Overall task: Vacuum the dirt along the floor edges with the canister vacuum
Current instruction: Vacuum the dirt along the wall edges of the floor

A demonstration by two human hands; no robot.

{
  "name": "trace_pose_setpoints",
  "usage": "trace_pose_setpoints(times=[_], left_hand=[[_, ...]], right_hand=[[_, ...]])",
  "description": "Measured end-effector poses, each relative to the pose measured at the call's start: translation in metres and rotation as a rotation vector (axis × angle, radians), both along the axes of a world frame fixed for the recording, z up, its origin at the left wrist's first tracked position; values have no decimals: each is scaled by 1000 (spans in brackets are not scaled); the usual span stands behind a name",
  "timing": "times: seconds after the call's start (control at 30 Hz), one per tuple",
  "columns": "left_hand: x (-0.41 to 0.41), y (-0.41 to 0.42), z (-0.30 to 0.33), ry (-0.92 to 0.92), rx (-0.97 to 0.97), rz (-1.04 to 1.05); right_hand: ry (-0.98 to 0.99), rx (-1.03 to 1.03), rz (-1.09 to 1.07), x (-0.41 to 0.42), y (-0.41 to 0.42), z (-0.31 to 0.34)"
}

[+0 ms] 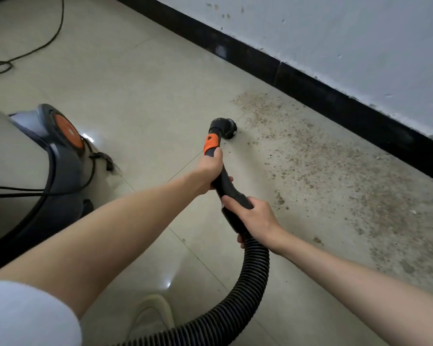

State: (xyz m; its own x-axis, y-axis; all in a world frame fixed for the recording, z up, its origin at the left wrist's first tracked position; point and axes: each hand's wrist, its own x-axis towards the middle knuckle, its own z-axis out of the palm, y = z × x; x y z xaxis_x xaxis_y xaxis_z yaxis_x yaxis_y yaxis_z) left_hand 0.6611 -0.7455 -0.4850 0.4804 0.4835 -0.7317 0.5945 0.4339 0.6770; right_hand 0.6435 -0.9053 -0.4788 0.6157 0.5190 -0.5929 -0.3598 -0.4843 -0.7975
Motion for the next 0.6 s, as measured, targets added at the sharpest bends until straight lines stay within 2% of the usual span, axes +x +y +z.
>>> trace_pose_setpoints(times=[0.13, 0.27, 0.47, 0.6], left_hand=[[-4, 26, 6, -10, 59, 30], [-23, 77, 8, -18, 138, 177], [-67, 140, -4, 69, 267, 412], [-66, 163, -7, 103, 271, 416]], right_hand=[[21, 3, 68, 5, 30, 5], [64, 53, 197, 6, 79, 6], [117, 85, 349, -10, 145, -10], [109, 103, 363, -7, 167, -14]])
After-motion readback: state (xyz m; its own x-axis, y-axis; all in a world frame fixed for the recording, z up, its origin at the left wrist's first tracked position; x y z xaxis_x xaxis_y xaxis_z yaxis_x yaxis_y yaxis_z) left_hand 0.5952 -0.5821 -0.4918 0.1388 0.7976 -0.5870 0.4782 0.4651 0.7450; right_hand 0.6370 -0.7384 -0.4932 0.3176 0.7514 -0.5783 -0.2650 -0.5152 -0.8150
